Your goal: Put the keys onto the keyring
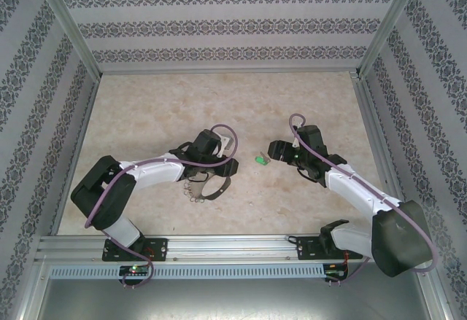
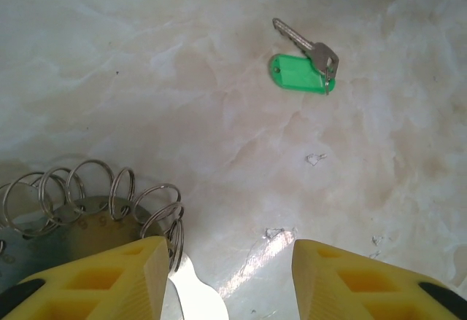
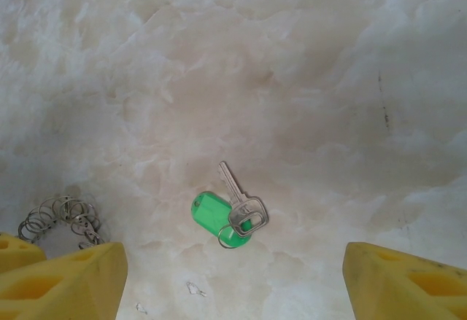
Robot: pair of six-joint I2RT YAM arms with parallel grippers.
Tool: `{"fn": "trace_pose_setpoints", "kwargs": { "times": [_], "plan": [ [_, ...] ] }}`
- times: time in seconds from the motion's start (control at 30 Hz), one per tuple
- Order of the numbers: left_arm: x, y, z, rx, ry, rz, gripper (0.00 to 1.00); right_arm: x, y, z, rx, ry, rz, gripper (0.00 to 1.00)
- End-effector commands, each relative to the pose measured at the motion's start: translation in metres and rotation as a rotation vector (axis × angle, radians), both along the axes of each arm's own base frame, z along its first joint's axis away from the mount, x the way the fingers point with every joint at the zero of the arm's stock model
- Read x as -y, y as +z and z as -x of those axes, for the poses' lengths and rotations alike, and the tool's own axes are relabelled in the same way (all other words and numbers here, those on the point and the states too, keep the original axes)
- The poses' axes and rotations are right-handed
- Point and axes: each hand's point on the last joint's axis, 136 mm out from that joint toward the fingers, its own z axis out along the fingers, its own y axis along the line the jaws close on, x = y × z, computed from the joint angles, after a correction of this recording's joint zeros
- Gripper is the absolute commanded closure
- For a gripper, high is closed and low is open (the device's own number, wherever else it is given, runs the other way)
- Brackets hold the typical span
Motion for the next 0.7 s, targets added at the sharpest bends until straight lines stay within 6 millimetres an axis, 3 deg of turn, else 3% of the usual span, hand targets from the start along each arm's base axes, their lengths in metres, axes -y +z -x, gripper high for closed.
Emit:
{"fn": "trace_pose_setpoints", "kwargs": {
  "times": [0.0, 0.67],
  "plan": [
    [0.009, -0.002, 0.001, -0.002, -0.005, 0.030, 0.52, -0.002, -0.004, 0.003, -0.012, 0.004, -0.007, 0.20],
    [0.016, -0.019, 0.013, -0.047, -0.019, 0.029, 0.53, 0.001, -0.002, 0.001, -0.012, -0.010, -0.003, 0.11]
  ]
}}
